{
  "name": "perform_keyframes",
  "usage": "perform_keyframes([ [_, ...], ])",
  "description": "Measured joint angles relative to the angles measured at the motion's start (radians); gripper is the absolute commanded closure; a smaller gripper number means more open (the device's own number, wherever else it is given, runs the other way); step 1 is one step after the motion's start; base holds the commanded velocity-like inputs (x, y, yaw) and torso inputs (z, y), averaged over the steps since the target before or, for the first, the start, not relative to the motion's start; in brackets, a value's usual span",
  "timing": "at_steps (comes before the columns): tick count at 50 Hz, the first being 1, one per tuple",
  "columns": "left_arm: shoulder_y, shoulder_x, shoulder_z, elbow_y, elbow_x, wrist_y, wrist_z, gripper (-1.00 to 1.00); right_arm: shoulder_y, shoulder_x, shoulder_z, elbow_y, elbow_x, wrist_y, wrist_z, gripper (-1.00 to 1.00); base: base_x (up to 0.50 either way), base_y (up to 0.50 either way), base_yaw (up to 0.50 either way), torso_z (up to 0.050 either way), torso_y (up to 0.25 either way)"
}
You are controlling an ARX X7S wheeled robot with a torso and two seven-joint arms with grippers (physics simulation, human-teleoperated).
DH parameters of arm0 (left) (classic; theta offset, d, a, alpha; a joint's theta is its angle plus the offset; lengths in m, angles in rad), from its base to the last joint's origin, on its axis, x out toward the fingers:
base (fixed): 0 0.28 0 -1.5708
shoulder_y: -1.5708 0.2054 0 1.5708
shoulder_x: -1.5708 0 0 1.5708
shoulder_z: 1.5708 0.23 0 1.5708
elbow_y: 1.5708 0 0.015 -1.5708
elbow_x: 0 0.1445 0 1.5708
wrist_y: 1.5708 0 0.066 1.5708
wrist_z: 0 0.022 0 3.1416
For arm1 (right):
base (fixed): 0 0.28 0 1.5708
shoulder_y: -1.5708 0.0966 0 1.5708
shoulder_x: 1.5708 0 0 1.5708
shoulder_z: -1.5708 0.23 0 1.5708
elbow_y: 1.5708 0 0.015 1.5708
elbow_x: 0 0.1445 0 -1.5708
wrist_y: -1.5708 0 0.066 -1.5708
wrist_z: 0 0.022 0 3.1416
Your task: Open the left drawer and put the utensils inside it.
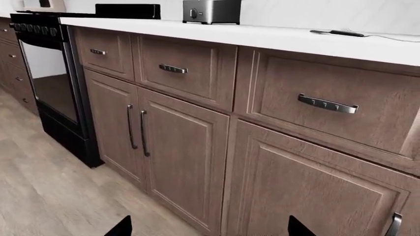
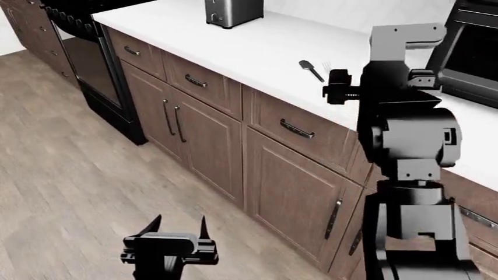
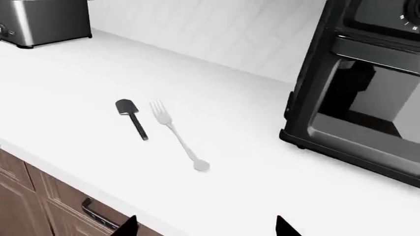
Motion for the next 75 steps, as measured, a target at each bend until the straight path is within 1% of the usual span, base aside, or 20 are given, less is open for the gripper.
perform_keyframes([
  [11,-0.011,0.001,0.012,-0.016,-0.003,-0.002,-0.004,-1.0,0.275,-0.01,-0.034,0.591,-0.019,-0.25,0.042,-1.0,0.0,0.0,0.0,0.0,0.0],
  [15,-0.011,0.0,0.016,-0.019,-0.006,0.0,-0.005,-1.0,0.331,-0.018,-0.05,0.721,-0.026,-0.316,0.04,-1.0,0.0,0.0,0.0,0.0,0.0],
  [20,-0.014,0.0,0.019,-0.025,-0.009,0.003,-0.006,-1.0,0.371,-0.018,-0.06,0.813,-0.032,-0.381,0.05,-1.0,0.0,0.0,0.21,0.0,0.0],
  [26,-0.017,-0.001,0.024,-0.034,-0.011,0.006,-0.008,-1.0,0.387,-0.017,-0.073,0.848,-0.039,-0.418,0.06,-1.0,0.01,0.01,0.5,0.0,0.0],
  [52,-0.014,-0.014,0.04,-0.027,-0.028,0.004,-0.019,-1.0,0.365,-0.01,-0.105,0.8,-0.034,-0.428,0.047,-1.0,0.01,0.02,0.5,0.0,0.0],
  [55,-0.001,-0.026,0.027,0.023,-0.111,-0.059,0.009,-1.0,0.369,-0.008,-0.098,0.809,-0.028,-0.432,0.06,-1.0,0.02,0.02,0.33,0.0,0.0],
  [58,0.029,-0.045,0.002,0.091,-0.249,-0.137,0.04,-1.0,0.384,-0.007,-0.085,0.848,-0.017,-0.445,0.075,-1.0,0.0,0.0,0.0,0.0,0.0],
  [64,0.136,-0.086,-0.05,0.226,-0.534,-0.271,0.105,-1.0,0.403,0.005,-0.06,0.894,0.002,-0.454,0.096,-1.0,0.0,0.0,0.0,0.0,0.0],
  [69,0.224,-0.108,-0.072,0.269,-0.701,-0.329,0.21,-1.0,0.406,0.013,-0.045,0.909,0.015,-0.457,0.108,-1.0,0.0,0.0,0.0,0.0,0.0],
  [75,0.289,-0.126,-0.08,0.24,-0.845,-0.377,0.367,-1.0,0.405,0.019,-0.031,0.905,0.028,-0.451,0.115,-1.0,0.0,0.0,0.0,0.0,0.0],
])
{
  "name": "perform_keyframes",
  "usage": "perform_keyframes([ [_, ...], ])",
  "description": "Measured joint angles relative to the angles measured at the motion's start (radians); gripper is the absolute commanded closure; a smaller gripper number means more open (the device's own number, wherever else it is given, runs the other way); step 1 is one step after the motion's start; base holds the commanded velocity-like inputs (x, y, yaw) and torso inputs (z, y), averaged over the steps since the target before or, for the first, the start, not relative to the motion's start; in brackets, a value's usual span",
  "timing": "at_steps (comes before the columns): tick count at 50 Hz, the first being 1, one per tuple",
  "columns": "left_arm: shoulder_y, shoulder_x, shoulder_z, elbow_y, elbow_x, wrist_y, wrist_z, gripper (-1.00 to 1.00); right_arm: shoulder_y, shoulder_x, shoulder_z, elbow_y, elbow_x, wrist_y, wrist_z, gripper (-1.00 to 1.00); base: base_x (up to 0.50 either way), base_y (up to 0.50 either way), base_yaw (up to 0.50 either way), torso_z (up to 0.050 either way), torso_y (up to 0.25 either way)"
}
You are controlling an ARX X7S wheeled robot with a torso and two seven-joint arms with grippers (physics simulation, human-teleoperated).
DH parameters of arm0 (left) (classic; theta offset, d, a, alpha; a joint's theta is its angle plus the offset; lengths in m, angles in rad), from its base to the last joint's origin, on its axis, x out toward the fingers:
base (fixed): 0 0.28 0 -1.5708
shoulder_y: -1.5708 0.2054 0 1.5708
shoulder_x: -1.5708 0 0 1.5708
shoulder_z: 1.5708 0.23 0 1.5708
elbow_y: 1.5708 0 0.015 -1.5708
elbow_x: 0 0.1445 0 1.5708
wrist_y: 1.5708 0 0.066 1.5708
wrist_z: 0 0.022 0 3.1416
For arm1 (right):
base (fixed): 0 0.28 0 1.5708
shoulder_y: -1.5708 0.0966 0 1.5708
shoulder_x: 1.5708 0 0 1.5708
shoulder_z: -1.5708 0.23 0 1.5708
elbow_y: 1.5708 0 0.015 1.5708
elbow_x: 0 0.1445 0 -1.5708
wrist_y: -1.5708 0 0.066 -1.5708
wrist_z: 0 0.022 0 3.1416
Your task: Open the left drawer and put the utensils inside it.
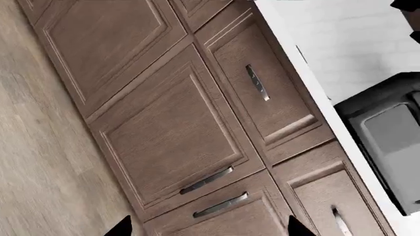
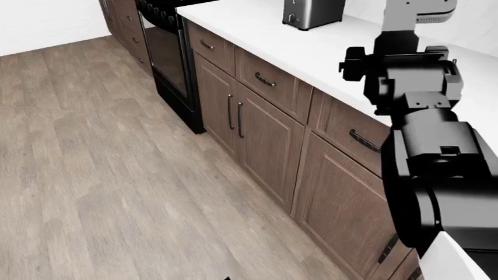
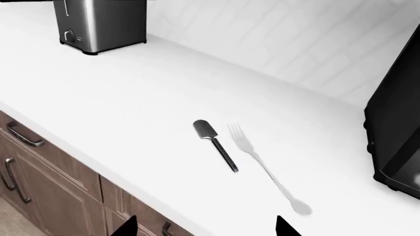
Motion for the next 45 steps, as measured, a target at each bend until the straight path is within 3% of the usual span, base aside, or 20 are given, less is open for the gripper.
perform_keyframes([
  [9,0.046,-0.018,0.002,-0.043,-0.11,-0.035,0.164,-1.0,-0.012,0.006,0.012,-0.037,0.018,0.028,-0.008,-1.0,0.02,-0.01,0.0,0.0,0.0],
  [17,0.065,-0.028,0.001,-0.06,-0.154,-0.044,0.237,-1.0,-0.028,0.007,0.012,-0.081,0.031,0.047,-0.029,-1.0,0.4,-0.29,0.0,0.0,0.0],
  [34,0.095,-0.034,-0.002,-0.046,-0.184,-0.035,0.282,-1.0,-0.06,0.019,-0.002,-0.158,0.032,0.091,-0.037,-1.0,0.39,-0.28,0.0,0.0,0.0],
  [45,0.102,-0.036,-0.006,-0.045,-0.192,-0.026,0.289,-1.0,-0.064,0.021,-0.018,-0.165,0.02,0.093,-0.019,-1.0,0.03,0.04,0.0,0.0,0.0],
])
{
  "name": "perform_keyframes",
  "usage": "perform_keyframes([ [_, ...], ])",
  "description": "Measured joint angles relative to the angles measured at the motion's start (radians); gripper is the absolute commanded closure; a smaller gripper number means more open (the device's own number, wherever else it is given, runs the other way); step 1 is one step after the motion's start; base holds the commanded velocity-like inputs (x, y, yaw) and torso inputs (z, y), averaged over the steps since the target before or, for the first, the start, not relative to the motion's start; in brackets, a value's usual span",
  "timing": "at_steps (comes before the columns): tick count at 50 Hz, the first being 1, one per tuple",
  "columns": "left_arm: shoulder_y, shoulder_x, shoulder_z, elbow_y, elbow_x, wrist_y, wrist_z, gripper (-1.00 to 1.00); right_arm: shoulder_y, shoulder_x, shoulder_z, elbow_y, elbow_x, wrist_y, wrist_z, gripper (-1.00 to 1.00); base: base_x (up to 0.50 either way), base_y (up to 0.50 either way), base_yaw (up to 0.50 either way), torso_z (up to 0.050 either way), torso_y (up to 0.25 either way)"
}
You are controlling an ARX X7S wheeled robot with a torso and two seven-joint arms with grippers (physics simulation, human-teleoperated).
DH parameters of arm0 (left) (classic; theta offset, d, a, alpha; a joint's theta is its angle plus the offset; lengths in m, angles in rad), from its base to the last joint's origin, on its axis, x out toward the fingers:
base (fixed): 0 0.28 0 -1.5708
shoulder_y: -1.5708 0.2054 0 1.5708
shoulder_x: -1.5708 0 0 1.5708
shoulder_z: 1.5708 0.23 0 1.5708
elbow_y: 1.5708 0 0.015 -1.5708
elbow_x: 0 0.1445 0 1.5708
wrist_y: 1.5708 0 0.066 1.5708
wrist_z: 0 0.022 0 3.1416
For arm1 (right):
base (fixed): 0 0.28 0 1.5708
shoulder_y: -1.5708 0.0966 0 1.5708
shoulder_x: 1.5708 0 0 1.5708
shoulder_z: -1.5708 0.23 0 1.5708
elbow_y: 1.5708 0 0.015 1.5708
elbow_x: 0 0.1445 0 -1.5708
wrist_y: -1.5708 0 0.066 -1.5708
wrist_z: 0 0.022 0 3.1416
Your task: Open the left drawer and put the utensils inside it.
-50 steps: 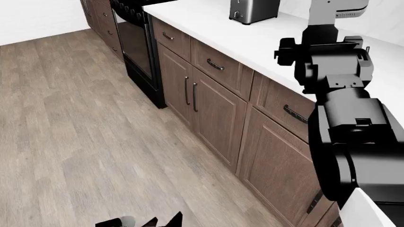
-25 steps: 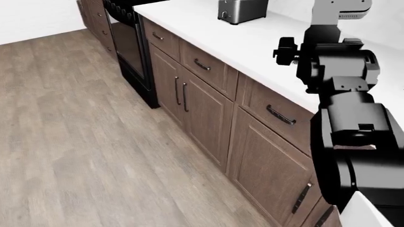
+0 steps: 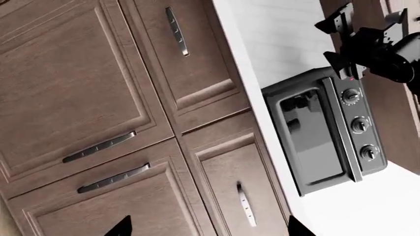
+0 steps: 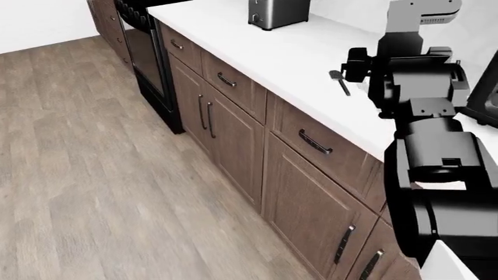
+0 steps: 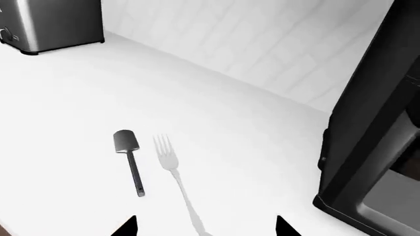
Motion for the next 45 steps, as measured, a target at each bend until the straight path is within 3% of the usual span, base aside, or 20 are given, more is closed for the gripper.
perform_keyframes([
  [20,-0.002,-0.004,-0.001,-0.019,-0.009,0.008,0.008,-1.0,-0.003,-0.002,-0.022,0.014,-0.002,-0.02,-0.006,-1.0,0.3,0.4,0.0,0.0,0.0],
  [36,-0.003,-0.004,0.002,-0.027,-0.01,0.014,0.007,-1.0,-0.005,0.0,-0.029,0.026,0.004,-0.028,-0.016,-1.0,0.54,-0.01,0.0,0.0,0.0],
  [45,-0.005,-0.003,0.007,-0.033,-0.011,0.016,0.008,-1.0,-0.005,0.003,-0.038,0.044,0.0,-0.044,-0.016,-1.0,0.31,0.38,0.0,0.0,0.0],
])
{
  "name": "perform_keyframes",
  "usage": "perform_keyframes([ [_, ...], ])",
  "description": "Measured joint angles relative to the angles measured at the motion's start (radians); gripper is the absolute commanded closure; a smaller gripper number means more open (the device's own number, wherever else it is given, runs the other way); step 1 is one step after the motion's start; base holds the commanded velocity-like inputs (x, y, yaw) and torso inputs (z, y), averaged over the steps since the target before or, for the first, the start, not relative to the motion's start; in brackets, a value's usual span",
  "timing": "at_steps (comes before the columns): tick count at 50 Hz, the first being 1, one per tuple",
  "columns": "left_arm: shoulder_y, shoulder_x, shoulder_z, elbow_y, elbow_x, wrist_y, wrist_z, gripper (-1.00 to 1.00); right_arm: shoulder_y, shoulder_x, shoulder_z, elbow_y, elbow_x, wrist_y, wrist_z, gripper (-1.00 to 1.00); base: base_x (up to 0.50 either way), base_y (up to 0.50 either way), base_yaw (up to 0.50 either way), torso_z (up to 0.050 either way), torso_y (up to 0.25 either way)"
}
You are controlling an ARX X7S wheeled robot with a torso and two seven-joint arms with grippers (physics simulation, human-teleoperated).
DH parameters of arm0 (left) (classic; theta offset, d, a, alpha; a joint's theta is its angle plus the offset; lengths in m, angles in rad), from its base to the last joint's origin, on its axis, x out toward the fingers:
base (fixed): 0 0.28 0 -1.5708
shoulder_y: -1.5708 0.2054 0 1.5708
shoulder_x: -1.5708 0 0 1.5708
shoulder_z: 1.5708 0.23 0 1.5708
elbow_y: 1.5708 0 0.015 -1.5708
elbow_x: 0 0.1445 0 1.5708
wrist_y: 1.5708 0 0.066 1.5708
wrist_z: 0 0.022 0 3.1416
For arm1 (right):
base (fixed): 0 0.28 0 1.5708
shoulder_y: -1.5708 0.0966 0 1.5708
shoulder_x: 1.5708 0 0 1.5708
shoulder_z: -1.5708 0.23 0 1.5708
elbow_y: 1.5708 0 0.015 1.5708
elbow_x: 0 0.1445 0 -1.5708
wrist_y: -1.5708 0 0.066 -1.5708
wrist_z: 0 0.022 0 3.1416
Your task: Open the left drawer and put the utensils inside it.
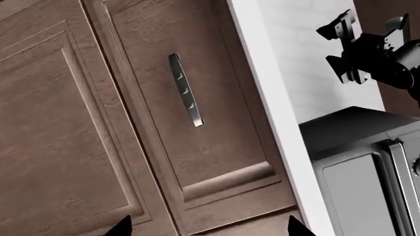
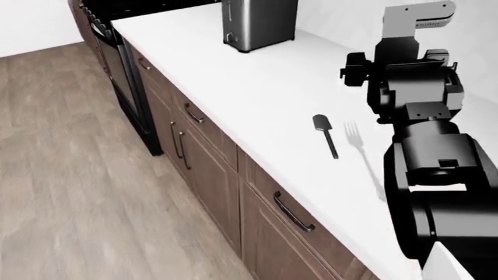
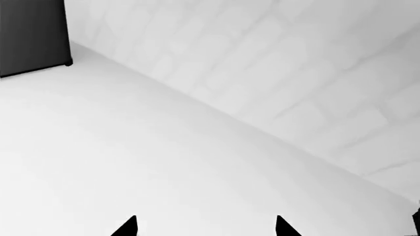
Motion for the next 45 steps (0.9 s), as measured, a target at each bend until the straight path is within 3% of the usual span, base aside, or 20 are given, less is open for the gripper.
perform_keyframes([
  [12,-0.007,-0.001,0.002,-0.012,-0.003,0.003,0.006,-1.0,-0.013,0.001,-0.009,-0.022,0.0,0.007,0.0,-1.0,0.1,0.13,0.0,0.0,0.001],
  [22,-0.002,-0.003,0.005,-0.012,-0.003,0.008,0.006,-1.0,-0.011,0.002,-0.011,-0.009,0.003,-0.005,0.005,-1.0,0.29,0.39,0.0,0.0,0.0],
  [45,-0.005,0.0,0.013,-0.033,-0.002,0.018,0.017,-1.0,-0.011,0.004,-0.009,0.011,0.011,-0.017,0.022,-1.0,0.03,-0.02,0.0,0.0,0.0],
])
